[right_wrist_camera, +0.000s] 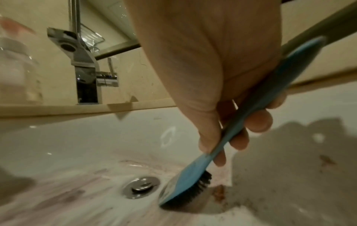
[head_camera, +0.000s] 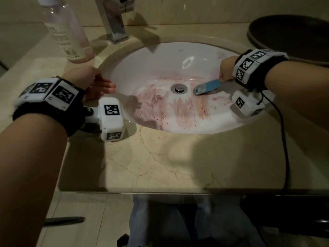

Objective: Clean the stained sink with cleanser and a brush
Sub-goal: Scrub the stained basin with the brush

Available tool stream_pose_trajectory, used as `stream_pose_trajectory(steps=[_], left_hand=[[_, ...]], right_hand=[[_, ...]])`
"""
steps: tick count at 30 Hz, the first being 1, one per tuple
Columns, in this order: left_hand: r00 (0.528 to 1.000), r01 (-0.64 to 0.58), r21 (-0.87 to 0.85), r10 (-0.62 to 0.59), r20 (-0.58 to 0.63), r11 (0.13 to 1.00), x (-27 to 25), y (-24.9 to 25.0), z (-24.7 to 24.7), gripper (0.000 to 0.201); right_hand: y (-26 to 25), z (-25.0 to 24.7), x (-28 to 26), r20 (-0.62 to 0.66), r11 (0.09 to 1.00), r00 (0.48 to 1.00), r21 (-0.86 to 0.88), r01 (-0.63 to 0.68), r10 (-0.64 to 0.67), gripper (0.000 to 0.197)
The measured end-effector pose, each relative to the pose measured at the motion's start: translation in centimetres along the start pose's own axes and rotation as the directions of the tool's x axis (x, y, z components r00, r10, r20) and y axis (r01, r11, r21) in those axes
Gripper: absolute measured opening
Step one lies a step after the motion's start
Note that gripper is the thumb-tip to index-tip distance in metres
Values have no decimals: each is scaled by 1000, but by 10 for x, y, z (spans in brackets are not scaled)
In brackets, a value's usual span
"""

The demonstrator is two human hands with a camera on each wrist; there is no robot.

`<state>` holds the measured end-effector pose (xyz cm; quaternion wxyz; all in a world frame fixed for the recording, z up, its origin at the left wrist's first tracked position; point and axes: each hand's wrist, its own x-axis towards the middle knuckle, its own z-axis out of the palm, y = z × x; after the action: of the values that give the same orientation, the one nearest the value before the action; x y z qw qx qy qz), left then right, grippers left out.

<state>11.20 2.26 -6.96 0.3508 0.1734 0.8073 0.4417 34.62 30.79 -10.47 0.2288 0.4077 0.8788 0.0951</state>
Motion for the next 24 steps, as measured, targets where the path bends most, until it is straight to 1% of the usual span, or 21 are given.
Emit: stream_pose_trajectory(steps=[1, 2, 3, 4, 5, 6, 7, 8, 11, 12, 13, 14, 15, 16, 17, 18, 19, 20, 21, 23, 24], left_hand=[[1000, 0, 3, 0, 1, 1000, 0, 0, 0, 34], [1000, 0, 2, 0, 0, 1000, -1, 0, 0, 34], [1000, 0, 1, 0, -2, 1000, -1, 0, 0, 34], [1000, -1, 0, 1, -4, 1000, -1, 0, 0, 34], [1000, 0, 2, 0, -4, 1000, -1, 0, 0, 33], [1000, 3, 4, -3, -3, 1000, -1, 0, -1, 33], [1000, 7, 5, -7, -1, 1000, -1, 0, -1, 33], [1000, 8, 3, -8, -1, 1000, -1, 0, -1, 33], [1000, 4, -1, -4, -2, 1000, -2, 1, -1, 33], [1000, 3, 0, -3, -1, 1000, -2, 1, 0, 33], [1000, 3, 0, -3, 3, 1000, -2, 1, 0, 33], [1000, 4, -3, -4, 6, 1000, -2, 1, 0, 33], [1000, 7, -8, -7, 8, 1000, -2, 1, 0, 33], [1000, 11, -13, -11, 10, 1000, -2, 1, 0, 34], [1000, 16, -14, -16, 12, 1000, -2, 1, 0, 34], [1000, 20, -13, -19, 13, 1000, -2, 1, 0, 34], [1000, 19, -12, -19, 13, 1000, -2, 1, 0, 34], [1000, 16, -14, -16, 11, 1000, -2, 1, 0, 33], [1000, 14, -13, -14, 10, 1000, -2, 1, 0, 33], [1000, 21, 1, -21, 13, 1000, -3, 2, 1, 34], [1000, 25, 11, -25, 15, 1000, -3, 3, 1, 35]], right_hand=[[-1, -2, -3, 98, 999, 995, 31, 30, -33, 17], [-4, -3, 0, 178, 991, 979, 108, 83, -101, 14], [-10, -10, -8, 257, 975, 955, 197, 101, -151, 14], [-14, -13, -8, 305, 960, 928, 242, 142, -214, 22], [-19, -17, -16, 377, 948, 887, 272, 167, -264, 29], [-22, -16, -16, 431, 943, 855, 282, 175, -288, 33], [-25, -18, -19, 476, 946, 826, 256, 198, -302, 35], [-25, -17, -15, 492, 948, 817, 252, 195, -299, 35], [-21, -19, -8, 453, 948, 841, 249, 200, -297, 32], [-17, -19, -3, 422, 957, 870, 241, 163, -255, 27], [-15, -20, -1, 387, 962, 899, 248, 115, -207, 18], [-12, -17, 2, 309, 969, 938, 234, 82, -154, 14], [-10, -14, 8, 205, 979, 973, 190, 70, -109, 25], [-5, -8, 15, 95, 992, 994, 114, 48, -59, 30], [-7, -6, 15, 23, 997, 1000, 81, 0, -2, 26], [-6, -3, 22, -2, 998, 999, 43, -36, 36, 19], [-5, 2, 29, -13, 999, 999, 21, -49, 49, 17], [-4, 4, 36, 17, 1000, 1000, -18, -22, 23, 20], [-6, 3, 37, 31, 1000, 999, -22, 22, -21, 21], [-15, -5, 28, 101, 992, 992, 100, 71, -81, 16], [-18, -9, 24, 124, 982, 981, 136, 130, -147, 21]])
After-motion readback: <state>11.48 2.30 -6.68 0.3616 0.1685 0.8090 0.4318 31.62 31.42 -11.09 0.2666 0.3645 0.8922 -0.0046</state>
